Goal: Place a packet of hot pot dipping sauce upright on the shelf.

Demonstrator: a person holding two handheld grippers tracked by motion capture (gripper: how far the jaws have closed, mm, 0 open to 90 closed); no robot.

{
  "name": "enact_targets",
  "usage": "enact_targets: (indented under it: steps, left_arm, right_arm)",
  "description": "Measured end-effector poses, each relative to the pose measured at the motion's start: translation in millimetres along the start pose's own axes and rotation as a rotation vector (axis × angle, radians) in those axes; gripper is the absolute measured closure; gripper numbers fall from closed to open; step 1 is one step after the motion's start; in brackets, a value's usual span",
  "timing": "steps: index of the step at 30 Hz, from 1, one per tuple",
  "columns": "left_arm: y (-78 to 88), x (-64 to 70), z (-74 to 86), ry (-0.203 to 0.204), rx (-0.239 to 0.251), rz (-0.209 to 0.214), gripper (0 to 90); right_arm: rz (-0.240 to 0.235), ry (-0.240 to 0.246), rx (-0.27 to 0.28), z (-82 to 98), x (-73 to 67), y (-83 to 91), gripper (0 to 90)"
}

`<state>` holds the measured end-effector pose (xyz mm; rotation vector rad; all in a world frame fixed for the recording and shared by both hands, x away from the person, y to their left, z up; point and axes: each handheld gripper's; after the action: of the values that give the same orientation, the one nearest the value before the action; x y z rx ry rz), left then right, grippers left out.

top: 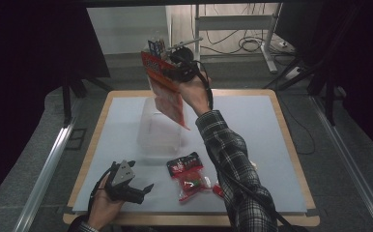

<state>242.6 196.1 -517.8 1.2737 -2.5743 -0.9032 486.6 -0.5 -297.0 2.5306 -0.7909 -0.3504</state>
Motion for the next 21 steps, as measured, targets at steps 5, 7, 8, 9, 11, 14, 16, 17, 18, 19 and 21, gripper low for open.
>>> enact_targets:
  steps: [5,7,8,9,11,14,16,17,18,19,21]
  left_arm:
    - [0.2,-0.1,0.2,-0.002,-0.001,-0.001,0.0]
    - [0.4,-0.2,0.2,-0.006,-0.005,0.0,0.0]
    - [0.5,-0.3,0.2,-0.011,-0.008,-0.001,0.0]
    - [0.4,-0.3,0.1,-0.012,-0.008,-0.001,0.0]
    - [0.1,0.0,0.2,-0.013,-0.011,-0.001,0.0]
    - [0.1,0.2,0.1,-0.016,-0.014,0.0,0.0]
    - [-0.1,0.5,0.2,-0.018,-0.017,-0.002,0.0]
    - [-0.4,0.7,0.4,-0.018,-0.017,-0.002,0.0]
    - [-0.5,0.9,0.4,-0.019,-0.018,-0.003,0.0]
    - [-0.7,1.0,0.4,-0.019,-0.02,-0.004,0.0]
    - [-1.0,1.3,0.2,-0.019,-0.022,-0.002,0.0]
  right_arm:
    - [-0.002,0.0,0.01,1.6,-6.6,-16.9,88.8]
    - [0.0,-0.005,0.016,5.5,-6.9,-24.1,88.8]
    - [-0.004,-0.01,0.014,8.1,-6.5,-27.9,88.8]
    - [-0.001,-0.017,0.006,11.9,-6.3,-32.8,88.8]
    - [0.001,-0.017,-0.014,17.9,-5.4,-39.0,88.7]
    - [0.01,-0.003,-0.041,28.0,-3.2,-46.3,88.7]
    - [0.012,0.001,-0.059,34.0,0.4,-48.9,88.5]
    - [0.017,0.005,-0.058,37.0,2.5,-48.5,88.5]
    - [0.014,0.0,-0.05,39.1,5.3,-46.6,88.5]
    - [0.012,-0.009,-0.051,40.7,8.5,-44.8,88.4]
    - [0.018,-0.011,-0.066,44.1,14.0,-41.2,88.1]
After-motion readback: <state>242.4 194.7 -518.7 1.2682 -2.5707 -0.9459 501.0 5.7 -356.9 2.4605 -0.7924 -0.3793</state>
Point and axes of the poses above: each handheld gripper's, and its own axes: y roughly backward along the jaws, z roughly out of its underside, x roughly to its right, and after that the axes turned 5 degrees about -z, right-handed
